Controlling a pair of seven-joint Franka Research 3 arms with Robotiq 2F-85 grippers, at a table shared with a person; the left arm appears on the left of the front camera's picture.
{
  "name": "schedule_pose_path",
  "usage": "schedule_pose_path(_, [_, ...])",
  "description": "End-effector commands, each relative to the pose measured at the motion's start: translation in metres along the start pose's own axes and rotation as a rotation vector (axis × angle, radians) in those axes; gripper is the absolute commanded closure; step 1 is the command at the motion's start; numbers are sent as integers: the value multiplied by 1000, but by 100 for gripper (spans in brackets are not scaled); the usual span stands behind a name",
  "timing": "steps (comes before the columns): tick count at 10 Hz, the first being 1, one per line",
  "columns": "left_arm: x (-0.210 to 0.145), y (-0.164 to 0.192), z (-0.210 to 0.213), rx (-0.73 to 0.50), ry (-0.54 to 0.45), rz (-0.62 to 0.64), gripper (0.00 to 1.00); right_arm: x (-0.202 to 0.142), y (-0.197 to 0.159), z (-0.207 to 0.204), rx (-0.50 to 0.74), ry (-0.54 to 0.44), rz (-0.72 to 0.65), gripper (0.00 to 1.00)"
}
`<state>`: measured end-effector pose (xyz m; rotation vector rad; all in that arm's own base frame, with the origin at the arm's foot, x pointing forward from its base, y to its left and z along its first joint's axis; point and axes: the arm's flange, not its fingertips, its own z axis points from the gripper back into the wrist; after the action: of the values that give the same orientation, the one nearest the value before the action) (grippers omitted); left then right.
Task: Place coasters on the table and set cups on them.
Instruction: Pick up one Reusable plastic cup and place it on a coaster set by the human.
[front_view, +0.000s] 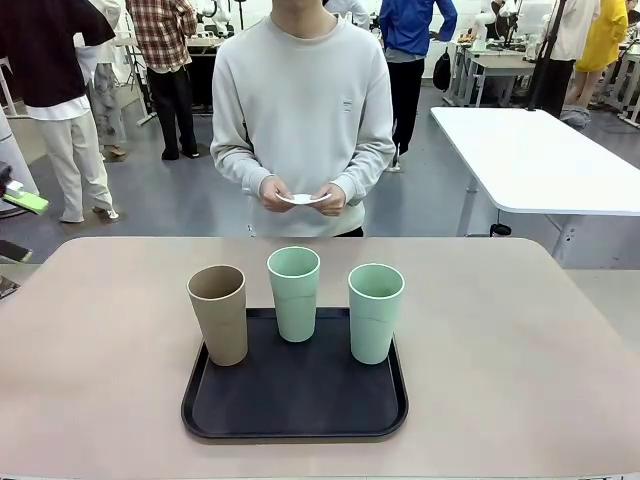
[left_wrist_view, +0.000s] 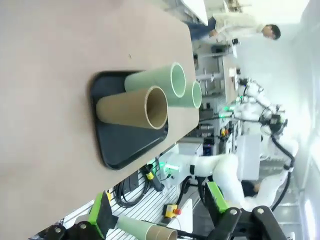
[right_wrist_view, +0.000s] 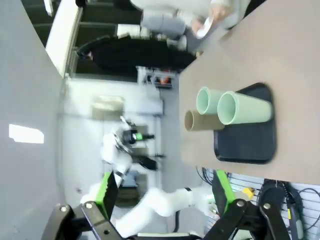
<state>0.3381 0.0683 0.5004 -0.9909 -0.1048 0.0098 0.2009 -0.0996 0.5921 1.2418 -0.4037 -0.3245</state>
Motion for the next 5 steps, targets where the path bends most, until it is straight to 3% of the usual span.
schedule_pose_path(1, [13, 13, 20, -53, -32, 29, 0, -14, -65, -1, -22, 24, -52, 0])
schedule_pose_path(3, [15, 23, 24, -83, -61, 49, 0, -2, -80, 14, -95, 127, -96, 0])
schedule_pose_path(5, [16, 32, 29, -100, -46, 47, 0, 7, -94, 21, -130, 167, -146, 0])
